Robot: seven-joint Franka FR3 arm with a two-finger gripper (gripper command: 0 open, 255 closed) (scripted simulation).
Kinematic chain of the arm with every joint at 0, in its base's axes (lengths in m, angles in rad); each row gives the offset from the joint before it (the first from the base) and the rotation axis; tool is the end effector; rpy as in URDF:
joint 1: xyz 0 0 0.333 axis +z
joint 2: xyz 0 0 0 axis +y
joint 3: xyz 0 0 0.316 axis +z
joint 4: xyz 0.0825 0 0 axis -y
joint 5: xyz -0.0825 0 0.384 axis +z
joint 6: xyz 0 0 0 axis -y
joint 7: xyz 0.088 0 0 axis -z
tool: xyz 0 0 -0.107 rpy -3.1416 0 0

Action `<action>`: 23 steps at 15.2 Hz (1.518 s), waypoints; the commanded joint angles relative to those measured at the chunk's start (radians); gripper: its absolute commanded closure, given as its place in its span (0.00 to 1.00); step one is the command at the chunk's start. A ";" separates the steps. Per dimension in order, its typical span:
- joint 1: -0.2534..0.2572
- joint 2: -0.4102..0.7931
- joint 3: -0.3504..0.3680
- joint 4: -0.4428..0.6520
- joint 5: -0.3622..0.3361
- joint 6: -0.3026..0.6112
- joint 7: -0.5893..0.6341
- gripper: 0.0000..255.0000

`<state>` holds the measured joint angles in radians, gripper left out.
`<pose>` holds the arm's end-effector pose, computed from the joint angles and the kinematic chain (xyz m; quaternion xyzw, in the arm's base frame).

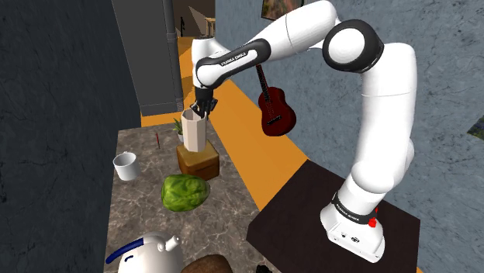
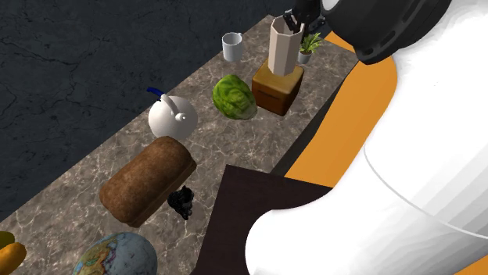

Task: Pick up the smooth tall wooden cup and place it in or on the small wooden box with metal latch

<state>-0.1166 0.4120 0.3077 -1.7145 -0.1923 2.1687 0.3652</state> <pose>0.6569 0.0990 0.3648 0.9980 -0.0493 0.0369 0.0110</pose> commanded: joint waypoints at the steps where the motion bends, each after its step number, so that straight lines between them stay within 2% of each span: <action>1: 0.001 0.012 -0.003 -0.008 -0.006 0.021 0.004 1.00; 10: 0.002 0.019 -0.004 -0.014 -0.009 0.034 0.006 1.00; 11: 0.002 0.020 -0.004 -0.013 -0.009 0.034 0.006 0.00; 16: 0.002 0.019 -0.004 -0.014 -0.009 0.034 0.006 0.00; 20: -0.004 -0.042 0.009 0.027 0.017 -0.066 -0.010 0.00; 23: -0.004 -0.042 0.009 0.027 0.017 -0.066 -0.010 0.00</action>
<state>-0.1206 0.3702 0.3161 -1.6902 -0.1754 2.1071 0.3552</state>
